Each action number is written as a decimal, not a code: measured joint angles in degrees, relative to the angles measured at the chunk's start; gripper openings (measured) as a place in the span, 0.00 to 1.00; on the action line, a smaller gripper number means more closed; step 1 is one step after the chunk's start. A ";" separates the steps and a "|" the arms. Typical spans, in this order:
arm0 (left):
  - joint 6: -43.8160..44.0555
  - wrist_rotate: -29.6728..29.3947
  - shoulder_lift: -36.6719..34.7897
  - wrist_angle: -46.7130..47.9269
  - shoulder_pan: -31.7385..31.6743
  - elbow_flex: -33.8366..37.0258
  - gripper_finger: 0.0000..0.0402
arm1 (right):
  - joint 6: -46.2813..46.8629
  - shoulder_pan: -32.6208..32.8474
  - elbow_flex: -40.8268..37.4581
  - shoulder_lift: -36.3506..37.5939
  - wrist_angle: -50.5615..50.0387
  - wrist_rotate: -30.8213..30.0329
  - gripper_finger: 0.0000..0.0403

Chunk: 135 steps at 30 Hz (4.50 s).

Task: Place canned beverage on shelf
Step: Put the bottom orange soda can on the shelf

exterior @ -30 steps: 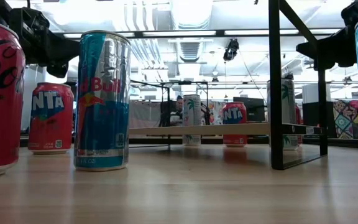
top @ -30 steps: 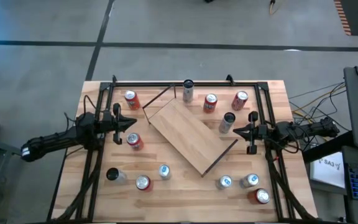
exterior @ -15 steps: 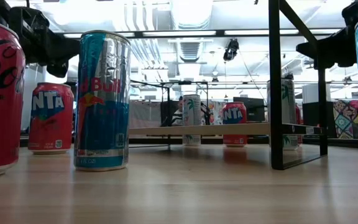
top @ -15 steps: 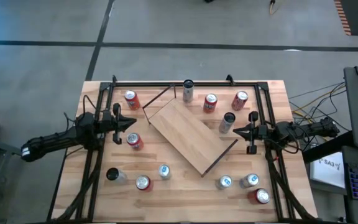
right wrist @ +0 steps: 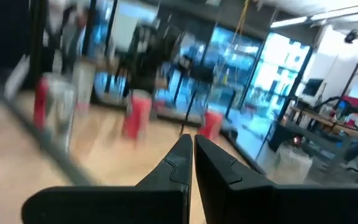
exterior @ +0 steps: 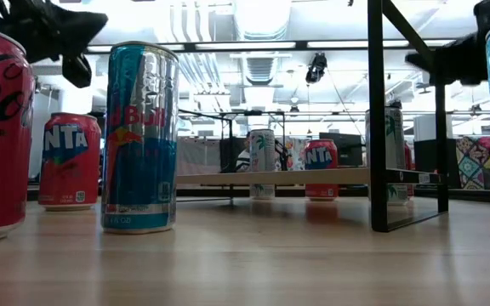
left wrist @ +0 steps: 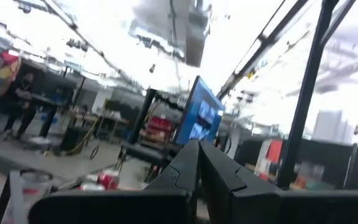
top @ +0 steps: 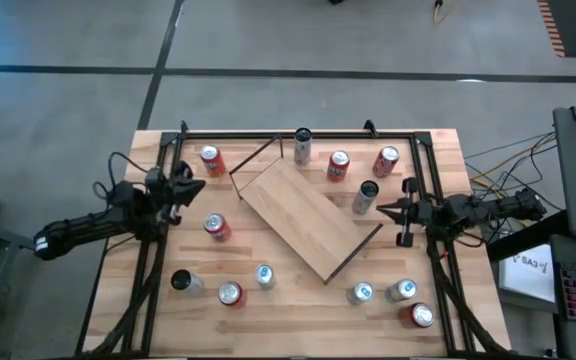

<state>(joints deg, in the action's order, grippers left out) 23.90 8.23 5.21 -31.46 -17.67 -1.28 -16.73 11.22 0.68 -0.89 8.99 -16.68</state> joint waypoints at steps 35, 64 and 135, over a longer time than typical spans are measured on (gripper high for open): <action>5.77 -1.27 23.12 -6.31 10.45 -12.97 0.00 | 38.71 0.00 6.98 -9.32 16.53 -2.90 0.02; 9.15 -16.26 40.53 72.31 30.80 -46.85 0.00 | 45.37 0.00 33.79 -28.17 -14.67 -2.85 0.02; 0.12 -26.21 56.96 97.04 32.33 -52.89 0.95 | 43.13 0.01 33.82 -28.17 -14.34 -2.83 0.02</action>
<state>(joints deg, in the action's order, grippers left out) 24.02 -17.98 62.17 65.58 14.66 -54.17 26.40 11.24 34.50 -29.06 -5.34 -19.51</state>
